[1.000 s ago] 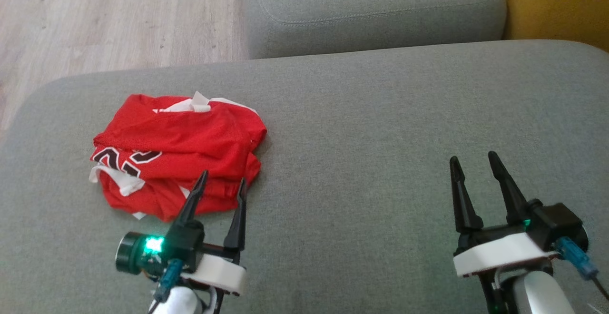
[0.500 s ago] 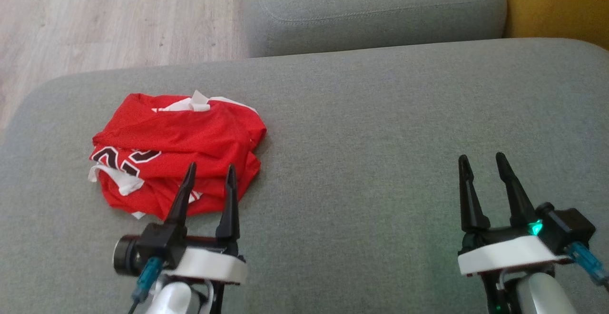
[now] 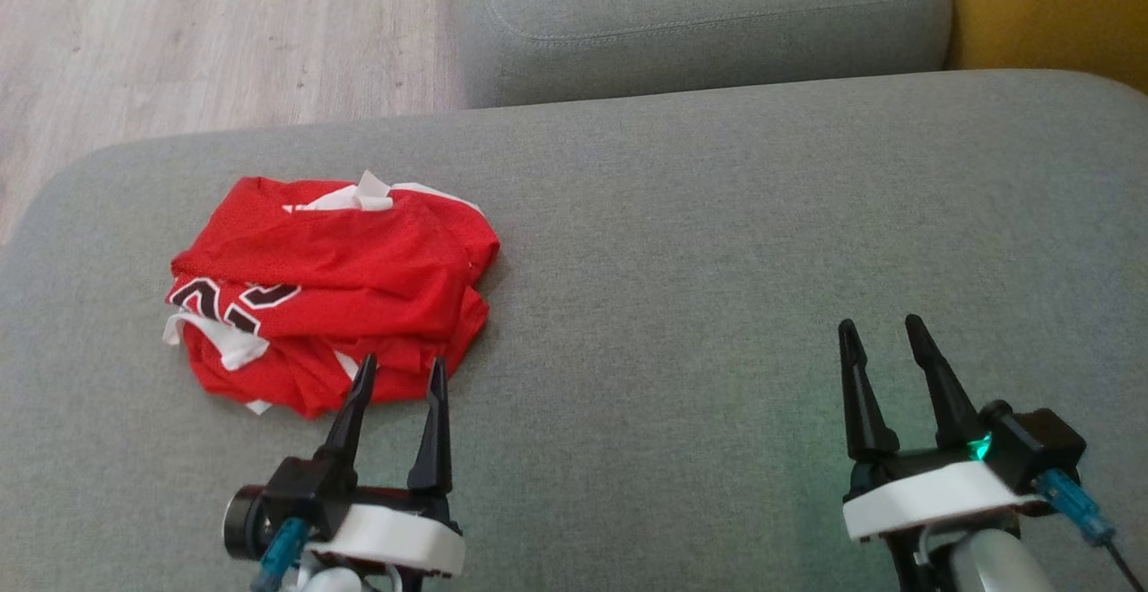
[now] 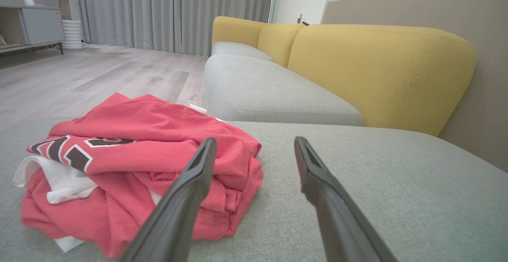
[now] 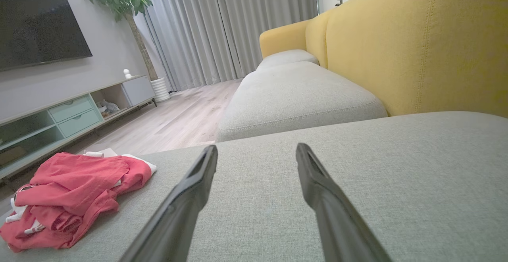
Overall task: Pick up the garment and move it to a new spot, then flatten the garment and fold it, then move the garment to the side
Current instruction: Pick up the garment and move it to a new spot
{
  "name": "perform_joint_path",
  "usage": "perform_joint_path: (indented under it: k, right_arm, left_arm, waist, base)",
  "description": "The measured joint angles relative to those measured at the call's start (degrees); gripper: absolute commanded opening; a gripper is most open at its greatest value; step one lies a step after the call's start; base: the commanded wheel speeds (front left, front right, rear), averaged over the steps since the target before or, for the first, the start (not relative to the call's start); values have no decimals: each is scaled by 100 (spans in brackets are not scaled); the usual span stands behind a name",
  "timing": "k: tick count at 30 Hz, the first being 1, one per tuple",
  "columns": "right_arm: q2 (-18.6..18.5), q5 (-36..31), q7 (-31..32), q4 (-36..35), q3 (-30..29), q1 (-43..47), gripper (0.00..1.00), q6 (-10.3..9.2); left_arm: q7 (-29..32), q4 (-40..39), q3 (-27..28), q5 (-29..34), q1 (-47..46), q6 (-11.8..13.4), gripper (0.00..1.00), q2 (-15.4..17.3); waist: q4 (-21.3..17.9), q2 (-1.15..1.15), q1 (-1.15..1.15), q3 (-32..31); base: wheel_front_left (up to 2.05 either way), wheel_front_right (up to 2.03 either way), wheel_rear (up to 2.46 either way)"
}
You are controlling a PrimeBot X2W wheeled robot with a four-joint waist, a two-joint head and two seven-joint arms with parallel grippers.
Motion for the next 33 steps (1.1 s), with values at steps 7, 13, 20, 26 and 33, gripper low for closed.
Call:
perform_joint_path:
  k: [7, 13, 20, 26, 33]
  right_arm:
    - [0, 0, 0, 10, -8, -3, 100, 0]
    - [-1, 0, 0, 4, 2, -3, 100, 0]
    - [-3, 1, -1, -9, 180, -4, 100, 0]
    - [-4, 7, -1, -15, 405, 0, 100, 0]
    - [-9, 58, -1, -34, 670, 73, 100, 0]
  left_arm:
    - [0, 93, 125, 96, -8, -81, 100, -54]
    - [0, 93, 169, 156, -17, -133, 100, -114]
    - [-1, 110, 322, 287, -19, -141, 100, -149]
    - [0, 133, 446, 346, -13, -147, 100, -159]
    - [-3, 141, 555, 405, 34, -155, 100, -160]
  waist:
    - [30, 0, 0, -2]
    - [131, 0, 0, 3]
    - [405, 0, 0, -4]
    - [727, 0, 0, -50]
    - [1165, 0, 0, -151]
  base:
    - [0, 0, 0]
    - [0, 0, 0]
    - [0, 0, 0]
    - [0, 0, 0]
    - [0, 0, 0]
